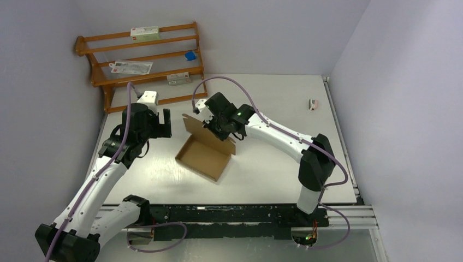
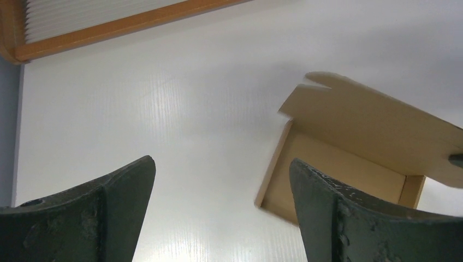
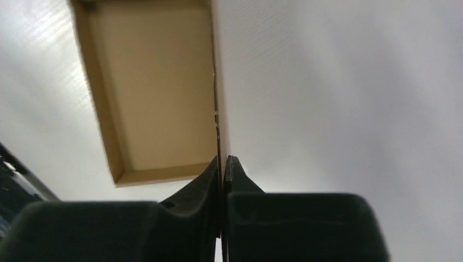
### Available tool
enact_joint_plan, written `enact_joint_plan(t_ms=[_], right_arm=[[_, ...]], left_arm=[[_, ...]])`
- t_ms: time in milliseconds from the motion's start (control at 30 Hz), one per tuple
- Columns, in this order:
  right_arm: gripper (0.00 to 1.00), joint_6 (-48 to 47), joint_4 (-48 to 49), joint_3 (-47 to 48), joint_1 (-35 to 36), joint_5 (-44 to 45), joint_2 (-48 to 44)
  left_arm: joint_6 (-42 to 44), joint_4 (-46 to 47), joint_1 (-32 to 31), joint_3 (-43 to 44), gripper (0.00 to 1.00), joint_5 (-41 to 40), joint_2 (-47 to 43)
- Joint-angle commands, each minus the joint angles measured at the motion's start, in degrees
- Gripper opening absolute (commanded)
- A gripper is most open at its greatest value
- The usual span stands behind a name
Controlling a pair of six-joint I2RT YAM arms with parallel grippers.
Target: Fold the paper box
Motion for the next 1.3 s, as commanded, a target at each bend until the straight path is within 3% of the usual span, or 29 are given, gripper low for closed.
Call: enact_joint_plan(t_ms=[0,267,467,600,800,1000,1267], right_arm=[[0.00,-10.16,-2.18,4.50,-1.05,-0.54,2.13],[0.00,-37.95,-3.37,7.80,-5.44,-16.96,2.31],[0.04,-50.77,-16.57,19.34,-11.44,-30.91,9.93],[0.09,-51.68,-20.89,23.36,-11.63,-30.29,15.30],[0.21,-49.62,-19.43,23.21,-11.66,-28.63,16.55],[0.49,-44.03,-13.18,19.19,-13.81,-26.28,9.36],[0.66,-44.53,-6.51,4.25,-20.49,-26.13,-2.14]], left_arm=[[0.98,0.41,0.68,-0.84,0.97,2.98,-1.15],[1.78,1.39,0.94,-1.65,0.97,5.94,-1.86],[2.94,2.14,1.30,-2.32,0.97,9.24,-1.59],[4.17,2.59,1.49,-2.48,0.96,12.07,-0.55],[5.49,3.07,1.52,-2.52,0.96,14.14,1.41],[7.15,2.31,1.50,0.77,0.94,15.65,5.66],[8.28,-2.67,0.90,4.89,0.91,20.71,7.84]])
